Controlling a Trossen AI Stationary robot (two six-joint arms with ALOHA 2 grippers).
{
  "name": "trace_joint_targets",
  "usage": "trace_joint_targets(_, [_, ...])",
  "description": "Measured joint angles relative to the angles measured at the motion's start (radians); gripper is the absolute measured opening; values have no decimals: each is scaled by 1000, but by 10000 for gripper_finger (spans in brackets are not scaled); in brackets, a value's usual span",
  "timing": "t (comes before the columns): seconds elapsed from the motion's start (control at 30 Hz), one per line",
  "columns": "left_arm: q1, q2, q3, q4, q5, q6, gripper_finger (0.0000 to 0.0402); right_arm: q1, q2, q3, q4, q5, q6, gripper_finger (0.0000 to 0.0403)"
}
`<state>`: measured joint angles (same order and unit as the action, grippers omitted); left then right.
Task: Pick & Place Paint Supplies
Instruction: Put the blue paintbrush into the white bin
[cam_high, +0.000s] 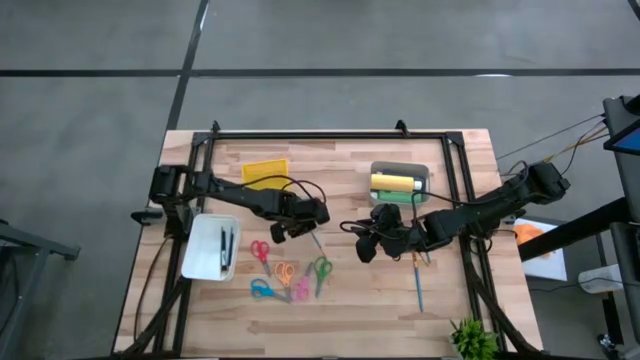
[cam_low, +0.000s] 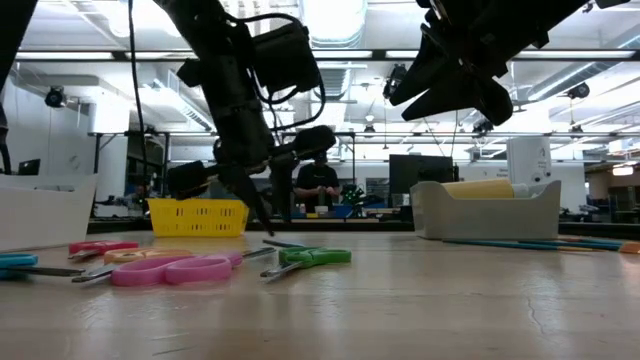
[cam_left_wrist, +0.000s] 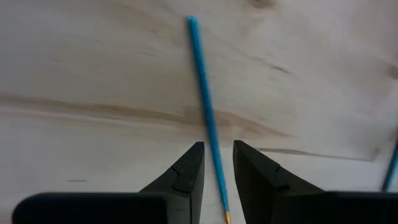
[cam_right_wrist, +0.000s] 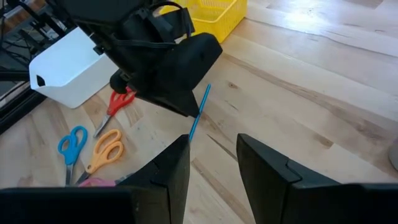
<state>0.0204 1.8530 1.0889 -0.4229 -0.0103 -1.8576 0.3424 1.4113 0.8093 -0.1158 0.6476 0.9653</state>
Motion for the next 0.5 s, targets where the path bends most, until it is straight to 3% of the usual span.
trace_joint_targets(0.2, [0,14,-2,8,0,-36,86,0,0,0,0,0,0,130])
trace_joint_targets(0.5, [0,19,-57,36,0,-219,85,0,0,0,0,0,0,130])
